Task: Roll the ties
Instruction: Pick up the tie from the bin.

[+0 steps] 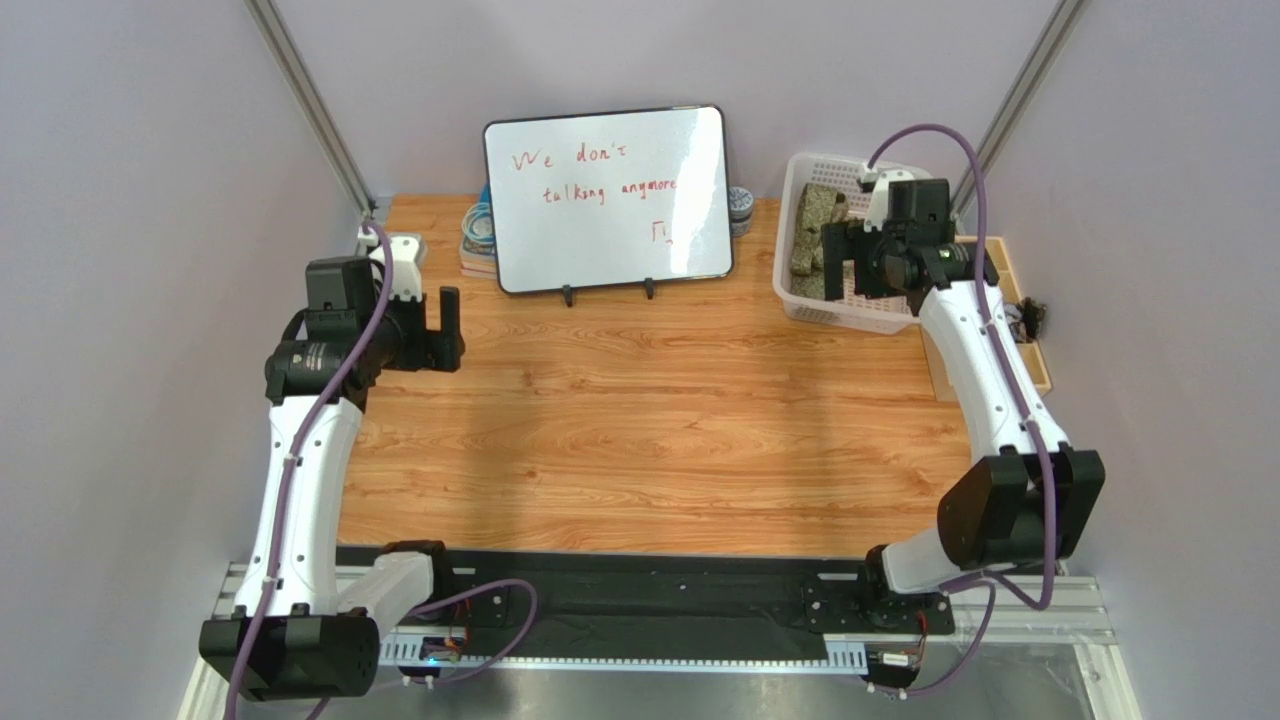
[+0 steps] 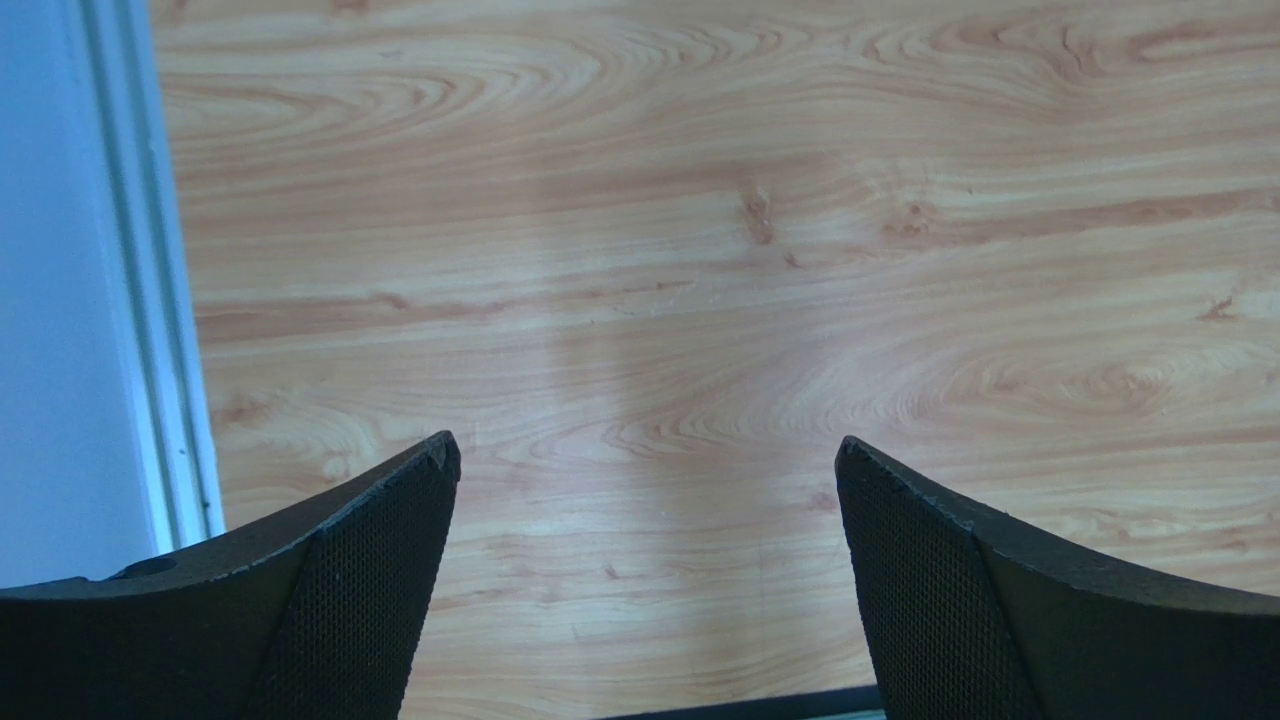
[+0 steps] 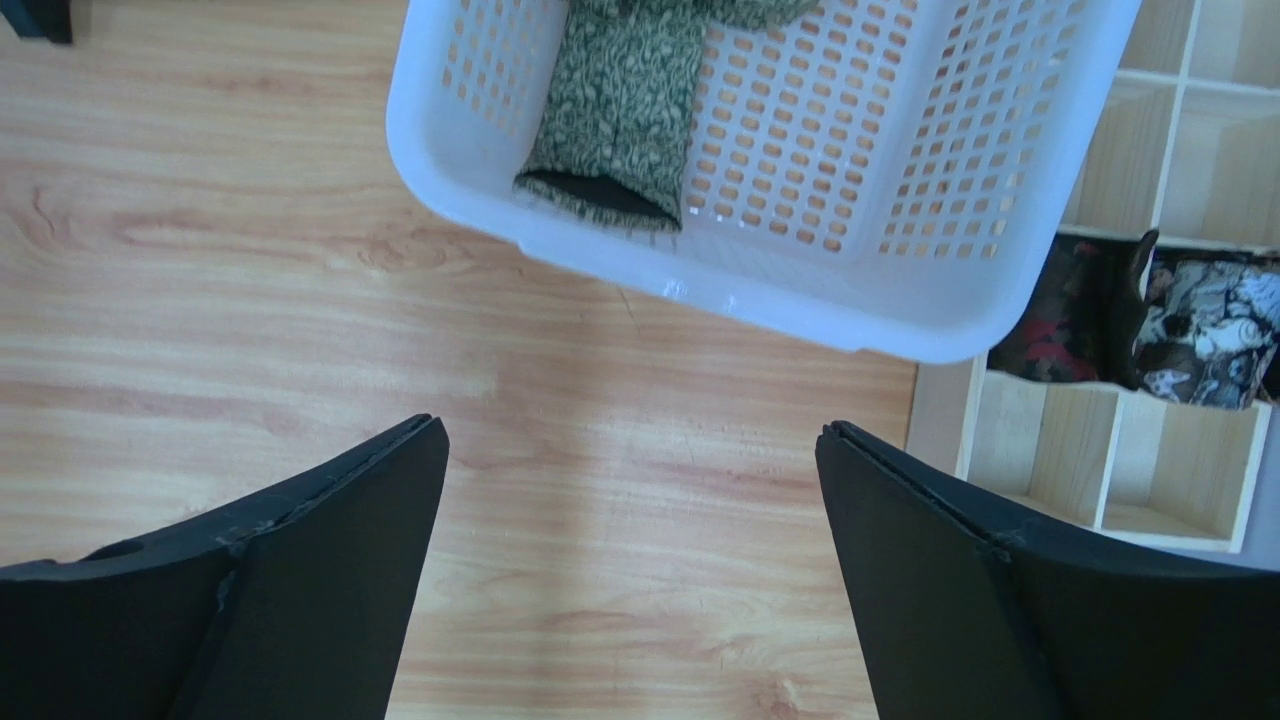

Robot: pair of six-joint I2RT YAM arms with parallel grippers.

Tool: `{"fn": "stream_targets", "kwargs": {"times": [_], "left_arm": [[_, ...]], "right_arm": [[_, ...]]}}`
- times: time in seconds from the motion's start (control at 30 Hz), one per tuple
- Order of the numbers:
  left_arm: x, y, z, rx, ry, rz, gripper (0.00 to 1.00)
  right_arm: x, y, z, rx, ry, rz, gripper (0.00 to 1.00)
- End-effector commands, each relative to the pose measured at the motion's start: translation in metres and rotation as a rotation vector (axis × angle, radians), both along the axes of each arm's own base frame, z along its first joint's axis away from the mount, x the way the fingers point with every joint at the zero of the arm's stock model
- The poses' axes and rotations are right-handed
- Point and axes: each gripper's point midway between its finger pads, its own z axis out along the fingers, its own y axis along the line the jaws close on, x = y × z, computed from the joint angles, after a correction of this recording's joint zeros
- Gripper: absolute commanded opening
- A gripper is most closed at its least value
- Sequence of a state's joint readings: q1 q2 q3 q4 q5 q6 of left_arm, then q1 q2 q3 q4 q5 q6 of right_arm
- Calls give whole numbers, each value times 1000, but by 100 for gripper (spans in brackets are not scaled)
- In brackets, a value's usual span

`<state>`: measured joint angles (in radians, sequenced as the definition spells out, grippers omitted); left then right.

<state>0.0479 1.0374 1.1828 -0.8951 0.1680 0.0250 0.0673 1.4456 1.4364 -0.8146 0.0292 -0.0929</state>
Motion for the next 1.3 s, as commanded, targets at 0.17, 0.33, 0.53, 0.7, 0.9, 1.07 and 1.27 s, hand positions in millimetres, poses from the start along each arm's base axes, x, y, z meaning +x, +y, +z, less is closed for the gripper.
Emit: {"fn": "stream_targets", "kwargs": {"times": [0.17,0.33,0.53,0.7,0.9,1.07,1.27], "left_arm": [[28,10,75,48,-305,30,99],[38,16,92,90,-409,35,99],[50,19,77,137,-352,1,100],[58,28,59,174,-268,18,99],[67,32,46,193,-207,15,99],[74,37,40,211,-172,34,99],[76,39,35,212,-152,48,99]], "right_arm": [[107,-41,34,83,-152,-188,100],[161,-46,20,96,-155,-186,100],[233,-49,-17,96,-187,-175,100],[272,-48,-61,88,-231,-161,100],[295,-35,-95,85,-247,-99,100],[289,-22,-134,86,-151,-80,100],[271,-34,-164,42,-41,-126,100]]}}
